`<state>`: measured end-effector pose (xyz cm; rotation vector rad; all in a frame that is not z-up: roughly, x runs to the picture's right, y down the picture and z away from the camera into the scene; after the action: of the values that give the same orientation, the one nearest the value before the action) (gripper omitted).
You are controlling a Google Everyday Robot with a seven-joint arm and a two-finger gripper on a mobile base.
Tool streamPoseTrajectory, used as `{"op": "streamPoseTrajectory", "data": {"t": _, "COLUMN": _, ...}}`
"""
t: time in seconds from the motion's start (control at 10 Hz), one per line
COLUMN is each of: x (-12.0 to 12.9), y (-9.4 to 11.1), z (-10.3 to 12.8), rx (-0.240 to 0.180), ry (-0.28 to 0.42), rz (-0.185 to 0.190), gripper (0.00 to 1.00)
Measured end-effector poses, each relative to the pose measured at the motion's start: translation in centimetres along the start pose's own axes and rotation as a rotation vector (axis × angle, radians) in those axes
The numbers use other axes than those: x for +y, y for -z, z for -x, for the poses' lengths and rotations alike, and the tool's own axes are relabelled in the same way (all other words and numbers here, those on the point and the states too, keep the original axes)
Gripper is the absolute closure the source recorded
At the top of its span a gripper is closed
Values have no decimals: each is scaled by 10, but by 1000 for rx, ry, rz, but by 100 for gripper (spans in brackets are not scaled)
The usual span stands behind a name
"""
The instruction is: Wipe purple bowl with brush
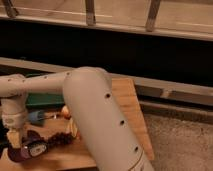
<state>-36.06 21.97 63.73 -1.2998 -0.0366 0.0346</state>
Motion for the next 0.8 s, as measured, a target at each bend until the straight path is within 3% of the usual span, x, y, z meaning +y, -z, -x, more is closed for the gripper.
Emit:
{"op": "streamPoseTrajectory", "data": {"t": 0.3, "x": -6, "y": 18, "z": 3, "rx": -8, "ry": 0, "rz": -75, "gripper": 100}}
{"op": "streamPoseTrajectory", "data": {"t": 0.6, "x": -21, "y": 43, "z": 48, "rx": -18, "ry": 66, "rz": -140, "gripper": 100}}
{"op": "streamPoseTrajectory", "data": {"t": 0.8, "x": -23, "y": 43, "z": 78, "rx": -20, "ry": 133, "rz": -141, "gripper": 100}}
